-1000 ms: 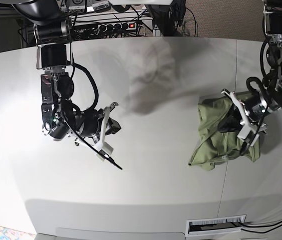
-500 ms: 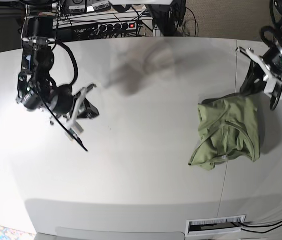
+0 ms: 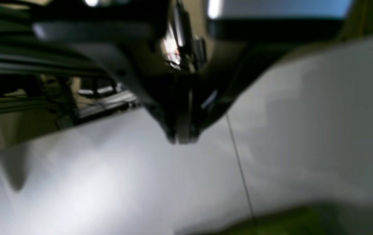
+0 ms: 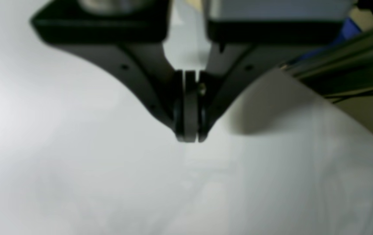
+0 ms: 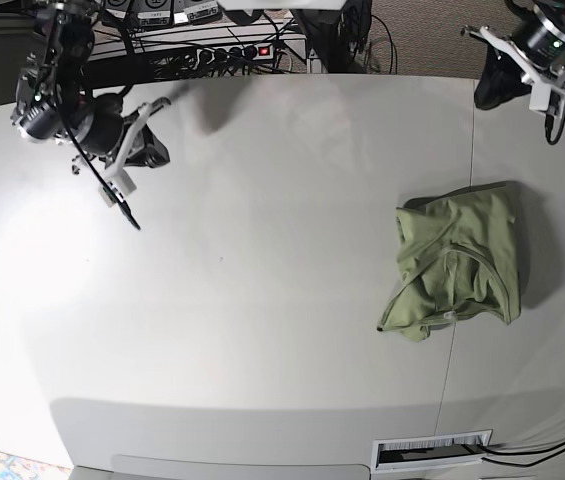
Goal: Fold the T-shirt properly
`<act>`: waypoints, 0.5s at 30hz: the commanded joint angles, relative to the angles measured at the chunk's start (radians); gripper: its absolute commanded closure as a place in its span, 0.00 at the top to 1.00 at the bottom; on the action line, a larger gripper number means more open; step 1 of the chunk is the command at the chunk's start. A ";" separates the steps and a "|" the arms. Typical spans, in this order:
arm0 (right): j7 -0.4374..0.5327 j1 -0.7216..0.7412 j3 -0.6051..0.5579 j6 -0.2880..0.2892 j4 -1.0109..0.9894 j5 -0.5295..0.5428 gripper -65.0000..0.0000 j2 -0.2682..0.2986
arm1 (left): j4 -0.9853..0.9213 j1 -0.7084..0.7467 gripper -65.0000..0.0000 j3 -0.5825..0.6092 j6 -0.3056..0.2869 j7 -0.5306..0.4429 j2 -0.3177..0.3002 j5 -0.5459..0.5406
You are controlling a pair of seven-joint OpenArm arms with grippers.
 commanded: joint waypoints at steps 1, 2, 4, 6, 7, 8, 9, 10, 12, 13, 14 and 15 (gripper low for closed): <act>0.017 -0.026 0.023 0.001 0.031 0.028 0.00 0.012 | 0.016 0.027 0.00 -0.008 -0.001 -0.023 -0.001 -0.018; 0.013 -0.058 0.039 0.001 0.045 0.042 0.00 0.012 | 0.016 0.045 0.00 -0.008 -0.002 -0.023 0.002 -0.013; 0.001 -0.128 0.072 0.001 0.076 0.061 0.00 0.012 | 0.016 0.087 0.00 -0.008 -0.002 -0.023 0.002 -0.006; -0.002 -0.202 0.106 0.001 0.102 0.064 0.00 0.012 | 0.015 0.129 0.00 -0.008 -0.002 -0.023 0.002 -0.006; -0.001 -0.238 0.124 0.001 0.113 0.064 0.00 0.012 | 0.013 0.147 0.00 -0.008 -0.002 -0.023 0.002 -0.006; -0.001 -0.272 0.142 0.001 0.123 0.063 0.00 0.012 | 0.009 0.163 0.00 -0.008 -0.002 -0.023 0.002 -0.005; 0.000 -0.305 0.160 0.001 0.133 0.063 0.00 0.012 | 0.005 0.176 0.00 -0.008 -0.002 -0.023 0.002 0.000; 0.001 -0.337 0.178 0.001 0.141 0.063 0.00 0.012 | -0.002 0.188 0.00 -0.008 -0.002 -0.023 0.002 0.004; 0.003 -0.403 0.211 0.001 0.146 0.063 0.00 0.012 | -0.022 0.211 0.00 -0.008 -0.002 -0.023 0.002 0.013; 0.003 -0.436 0.223 0.001 0.145 0.063 0.00 0.011 | -0.037 0.221 0.00 -0.008 -0.002 -0.023 0.002 0.013; 0.003 -0.471 0.233 0.001 0.145 0.063 0.00 0.007 | -0.057 0.230 0.00 -0.008 -0.002 -0.024 0.003 0.012; 0.005 -0.508 0.238 0.001 0.145 0.063 0.00 0.002 | -0.082 0.235 0.00 -0.008 -0.003 -0.024 0.002 0.012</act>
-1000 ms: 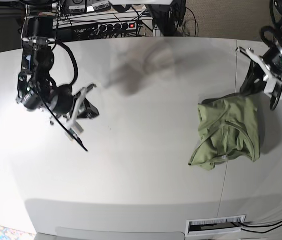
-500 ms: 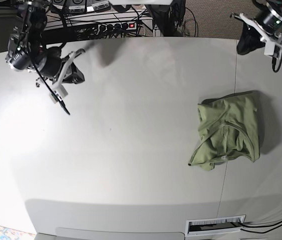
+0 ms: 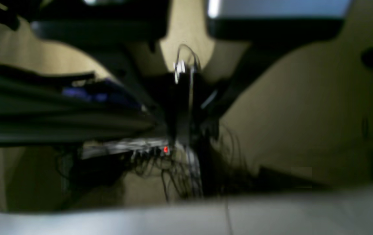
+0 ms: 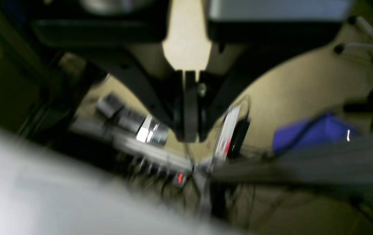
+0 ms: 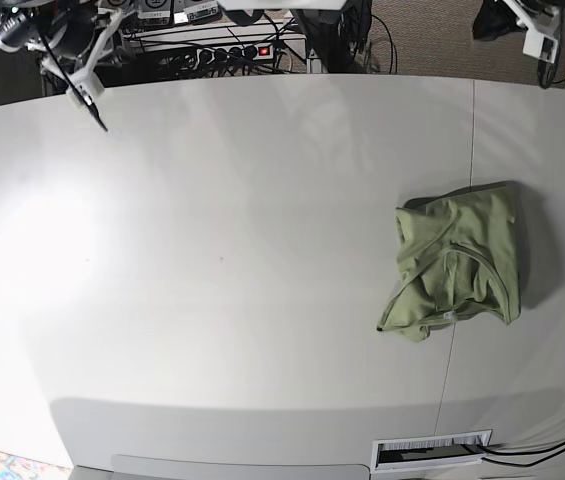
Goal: Fold the T-shirt properly
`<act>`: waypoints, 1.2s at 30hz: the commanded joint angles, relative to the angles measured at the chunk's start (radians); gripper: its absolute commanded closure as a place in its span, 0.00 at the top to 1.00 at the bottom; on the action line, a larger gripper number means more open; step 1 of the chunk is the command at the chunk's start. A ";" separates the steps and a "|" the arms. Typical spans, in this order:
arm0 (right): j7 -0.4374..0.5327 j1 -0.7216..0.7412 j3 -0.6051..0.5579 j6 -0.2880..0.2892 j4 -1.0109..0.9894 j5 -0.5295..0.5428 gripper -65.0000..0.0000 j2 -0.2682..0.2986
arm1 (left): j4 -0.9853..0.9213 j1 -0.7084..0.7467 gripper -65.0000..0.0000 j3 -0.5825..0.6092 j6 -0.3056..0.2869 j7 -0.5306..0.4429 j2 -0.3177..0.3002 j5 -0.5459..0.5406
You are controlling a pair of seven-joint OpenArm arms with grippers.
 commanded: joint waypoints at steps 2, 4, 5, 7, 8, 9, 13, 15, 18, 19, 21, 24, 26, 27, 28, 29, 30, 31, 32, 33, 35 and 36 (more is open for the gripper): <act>0.021 -0.077 0.008 0.001 0.013 0.012 0.00 -0.011 | -0.058 0.018 0.00 -0.007 -0.039 -0.013 -0.005 -0.014; 0.056 -0.143 0.008 0.001 0.007 0.003 0.00 -0.033 | -0.143 0.015 0.00 -0.004 -0.074 -0.042 0.005 -0.017; 0.077 -0.167 0.008 0.001 -0.002 -0.003 0.00 -0.039 | -0.188 0.015 0.00 0.003 -0.086 -0.064 0.009 -0.017; 0.117 -0.196 -0.001 0.001 -0.044 -0.013 0.00 -0.038 | -0.272 0.010 0.00 0.024 -0.097 -0.095 0.008 -0.017; 0.129 -0.199 -0.008 0.001 -0.073 -0.026 0.00 -0.038 | -0.310 0.008 0.00 0.039 -0.097 -0.110 0.007 -0.016; 0.130 -0.198 -0.018 0.001 -0.107 -0.034 0.00 -0.038 | -0.344 0.004 0.00 0.059 -0.097 -0.125 0.007 -0.010; 0.187 -0.198 -0.082 0.001 -0.264 -0.093 0.00 -0.038 | -0.472 -0.034 0.00 0.165 -0.097 -0.201 0.006 0.105; 0.244 -0.191 -0.133 0.001 -0.350 -0.143 0.00 -0.036 | -0.535 -0.064 0.00 0.229 -0.097 -0.268 0.002 0.181; 0.332 -0.150 -0.219 0.001 -0.481 -0.257 0.00 -0.032 | -0.629 -0.122 0.00 0.316 -0.080 -0.350 0.002 0.278; 0.356 -0.128 -0.246 0.001 -0.527 -0.299 0.00 -0.032 | -0.659 -0.143 0.00 0.345 -0.063 -0.369 0.002 0.302; 0.410 -0.072 -0.296 0.001 -0.623 -0.382 0.00 -0.032 | -0.720 -0.188 0.00 0.396 -0.020 -0.384 0.002 0.331; 0.492 0.035 -0.360 0.001 -0.782 -0.471 0.00 -0.032 | -0.818 -0.261 0.00 0.465 0.024 -0.425 0.000 0.373; 0.524 0.112 -0.396 0.001 -0.892 -0.498 0.00 -0.033 | -0.874 -0.308 0.00 0.504 0.051 -0.431 0.000 0.390; 0.543 0.149 -0.410 0.001 -0.947 -0.509 0.00 -0.033 | -0.900 -0.330 0.00 0.520 0.063 -0.435 0.000 0.396; 0.561 0.184 -0.423 0.001 -1.002 -0.521 0.00 -0.033 | -0.924 -0.350 0.00 0.537 0.069 -0.441 0.000 0.401; 0.586 0.217 -0.435 0.001 -1.058 -0.540 0.00 -0.033 | -0.946 -0.367 0.00 0.550 0.074 -0.454 0.000 0.405; 0.618 0.251 -0.445 0.001 -1.114 -0.560 0.00 -0.033 | -0.967 -0.381 0.00 0.563 0.086 -0.472 0.001 0.407; 0.654 0.283 -0.454 0.001 -1.169 -0.577 0.00 -0.033 | -0.985 -0.393 0.00 0.571 0.101 -0.481 0.003 0.407; 0.688 0.314 -0.463 0.001 -1.224 -0.588 0.00 -0.033 | -1.001 -0.404 0.00 0.578 0.120 -0.486 0.006 0.406; 0.724 0.345 -0.471 0.001 -1.276 -0.600 0.00 -0.033 | -1.013 -0.412 0.00 0.580 0.141 -0.487 0.011 0.407; 0.794 0.401 -0.487 0.001 -1.374 -0.610 0.00 -0.033 | -1.035 -0.422 0.00 0.581 0.188 -0.488 0.020 0.407; 0.820 0.427 -0.496 0.001 -1.416 -0.613 0.00 -0.033 | -1.043 -0.422 0.00 0.581 0.212 -0.492 0.026 0.407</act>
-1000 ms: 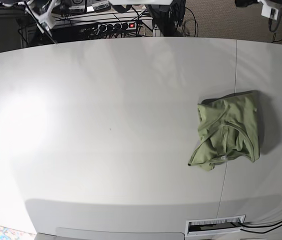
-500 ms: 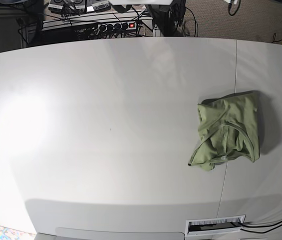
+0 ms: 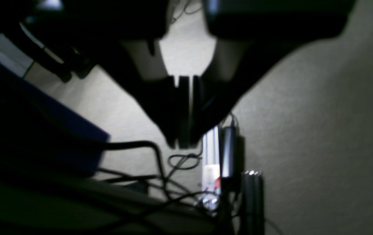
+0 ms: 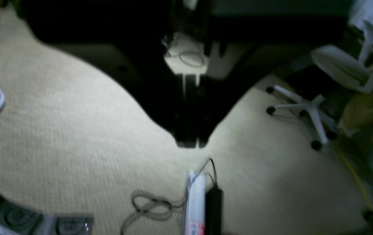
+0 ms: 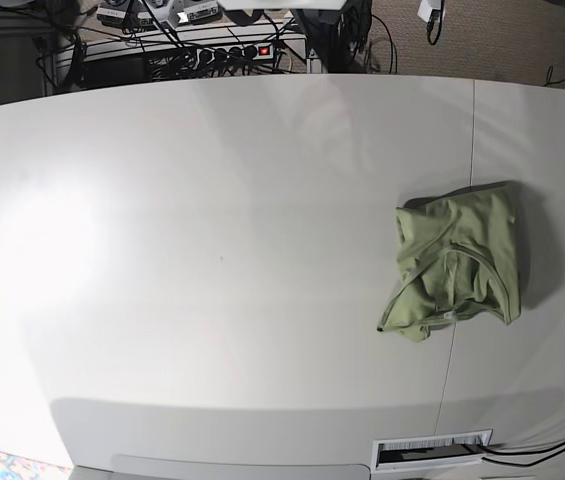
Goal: Fold the T-shirt properly
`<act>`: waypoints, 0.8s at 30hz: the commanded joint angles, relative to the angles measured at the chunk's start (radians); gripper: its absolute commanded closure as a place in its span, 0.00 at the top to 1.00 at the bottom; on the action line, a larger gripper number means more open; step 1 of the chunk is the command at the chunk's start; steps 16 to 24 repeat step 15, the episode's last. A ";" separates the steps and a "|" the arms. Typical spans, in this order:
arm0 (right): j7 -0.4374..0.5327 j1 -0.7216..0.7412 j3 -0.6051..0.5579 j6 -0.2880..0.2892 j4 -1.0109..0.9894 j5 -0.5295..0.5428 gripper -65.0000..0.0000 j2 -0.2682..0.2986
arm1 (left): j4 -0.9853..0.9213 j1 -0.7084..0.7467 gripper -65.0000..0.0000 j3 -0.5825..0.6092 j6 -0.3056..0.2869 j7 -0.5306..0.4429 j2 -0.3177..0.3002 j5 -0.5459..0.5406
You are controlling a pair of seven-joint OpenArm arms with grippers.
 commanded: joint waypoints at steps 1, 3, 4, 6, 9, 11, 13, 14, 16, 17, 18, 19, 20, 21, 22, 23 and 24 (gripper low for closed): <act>0.017 0.018 -0.010 0.012 -0.029 0.003 0.00 0.010 | 0.000 0.016 0.00 -0.002 0.008 -0.018 0.003 -0.004; 0.017 0.061 -0.040 0.012 -0.093 0.004 0.00 0.003 | -0.013 0.016 0.00 -0.002 0.042 -0.018 0.016 -0.004; 0.017 0.078 -0.060 -0.037 -0.116 0.003 0.00 -0.002 | -0.019 0.016 0.00 -0.002 0.050 -0.019 0.024 -0.004; 0.024 0.099 -0.103 -0.185 -0.147 0.004 0.00 -0.011 | -0.030 0.016 0.00 -0.002 0.051 -0.022 0.040 -0.004; 0.072 0.101 -0.166 -0.288 -0.156 0.004 0.00 -0.016 | -0.035 0.016 0.00 -0.002 0.051 -0.023 0.059 -0.004; 0.084 0.101 -0.203 -0.290 -0.156 0.004 0.00 -0.019 | -0.035 0.016 0.00 -0.002 0.051 -0.048 0.063 -0.004; 0.092 0.101 -0.225 -0.295 -0.156 0.005 0.00 -0.027 | -0.035 0.015 0.00 -0.002 0.051 -0.063 0.063 -0.004; 0.091 0.101 -0.231 -0.296 -0.156 0.005 0.00 -0.031 | -0.035 0.015 0.00 -0.002 0.051 -0.063 0.063 -0.004; 0.092 0.101 -0.233 -0.298 -0.156 0.005 0.00 -0.035 | -0.035 0.015 0.00 -0.002 0.051 -0.063 0.063 -0.004; 0.092 0.101 -0.233 -0.298 -0.156 0.005 0.00 -0.035 | -0.035 0.015 0.00 -0.002 0.051 -0.063 0.063 -0.004; 0.092 0.101 -0.233 -0.298 -0.156 0.005 0.00 -0.035 | -0.035 0.015 0.00 -0.002 0.051 -0.063 0.063 -0.004; 0.092 0.101 -0.233 -0.298 -0.156 0.005 0.00 -0.035 | -0.035 0.015 0.00 -0.002 0.051 -0.063 0.063 -0.004; 0.092 0.101 -0.233 -0.298 -0.156 0.005 0.00 -0.035 | -0.035 0.015 0.00 -0.002 0.051 -0.063 0.063 -0.004; 0.092 0.101 -0.233 -0.298 -0.156 0.005 0.00 -0.035 | -0.035 0.015 0.00 -0.002 0.051 -0.063 0.063 -0.004; 0.092 0.101 -0.233 -0.298 -0.156 0.005 0.00 -0.035 | -0.035 0.015 0.00 -0.002 0.051 -0.063 0.063 -0.004; 0.092 0.101 -0.233 -0.298 -0.156 0.005 0.00 -0.035 | -0.035 0.015 0.00 -0.002 0.051 -0.063 0.063 -0.004; 0.092 0.101 -0.233 -0.298 -0.156 0.005 0.00 -0.035 | -0.035 0.015 0.00 -0.002 0.051 -0.063 0.063 -0.004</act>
